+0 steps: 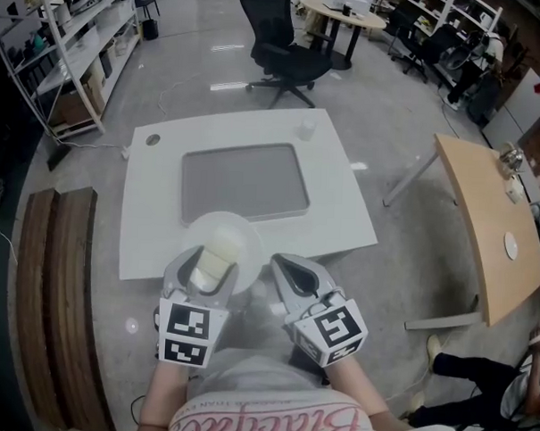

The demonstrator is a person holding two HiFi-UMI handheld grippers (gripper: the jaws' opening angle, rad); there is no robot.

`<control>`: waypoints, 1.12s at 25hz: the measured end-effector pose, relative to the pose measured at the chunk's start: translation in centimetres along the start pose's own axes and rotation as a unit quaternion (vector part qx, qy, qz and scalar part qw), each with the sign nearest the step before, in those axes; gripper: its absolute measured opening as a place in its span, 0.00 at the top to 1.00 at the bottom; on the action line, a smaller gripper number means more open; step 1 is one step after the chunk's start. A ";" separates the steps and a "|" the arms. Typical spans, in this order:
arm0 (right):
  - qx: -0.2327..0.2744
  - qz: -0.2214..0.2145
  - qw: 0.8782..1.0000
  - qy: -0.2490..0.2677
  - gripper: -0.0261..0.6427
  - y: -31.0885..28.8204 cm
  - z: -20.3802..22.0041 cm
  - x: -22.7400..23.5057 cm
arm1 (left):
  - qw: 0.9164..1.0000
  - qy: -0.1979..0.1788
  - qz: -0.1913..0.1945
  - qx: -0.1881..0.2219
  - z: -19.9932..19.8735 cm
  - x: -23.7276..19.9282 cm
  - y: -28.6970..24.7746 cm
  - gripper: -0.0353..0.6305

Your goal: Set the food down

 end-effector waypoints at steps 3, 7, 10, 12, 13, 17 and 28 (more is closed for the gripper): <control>-0.015 0.005 1.000 -0.011 0.96 -1.4 0.2 1.4 | 1.000 -0.001 -0.001 -0.006 -0.6 -0.6 -1.7 0.56; -0.012 -0.002 1.000 -0.007 0.96 -3.4 -0.5 3.8 | 1.000 0.002 -0.004 -0.013 -1.9 -1.6 -4.4 0.56; -0.006 -0.008 1.000 0.000 0.96 -5.2 -0.9 5.3 | 1.000 0.000 -0.009 -0.016 -2.4 -2.7 -6.6 0.56; -0.014 -0.011 1.000 -0.003 0.96 -6.5 -0.4 6.2 | 1.000 0.000 -0.011 -0.022 -2.3 -3.5 -8.2 0.56; -0.017 -0.013 1.000 -0.005 0.96 -7.1 -0.2 6.8 | 1.000 0.001 -0.012 -0.025 -2.2 -3.9 -9.2 0.56; -0.025 -0.017 0.999 -0.013 0.96 -9.1 -0.3 9.0 | 0.999 0.001 -0.010 -0.040 -2.0 -4.8 -12.8 0.56; -0.055 -0.032 0.998 -0.015 0.96 -13.1 0.2 12.7 | 0.994 -0.003 0.011 -0.110 1.4 -6.3 -19.9 0.56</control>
Point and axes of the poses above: the fingertips, and each gripper's own axes: y backward along the fingers, x to its right, z out of its underside, the point moved 3 cm from there along y, backward along the fingers, and after that the axes turned 9 degrees about y, right-handed, at the moved point
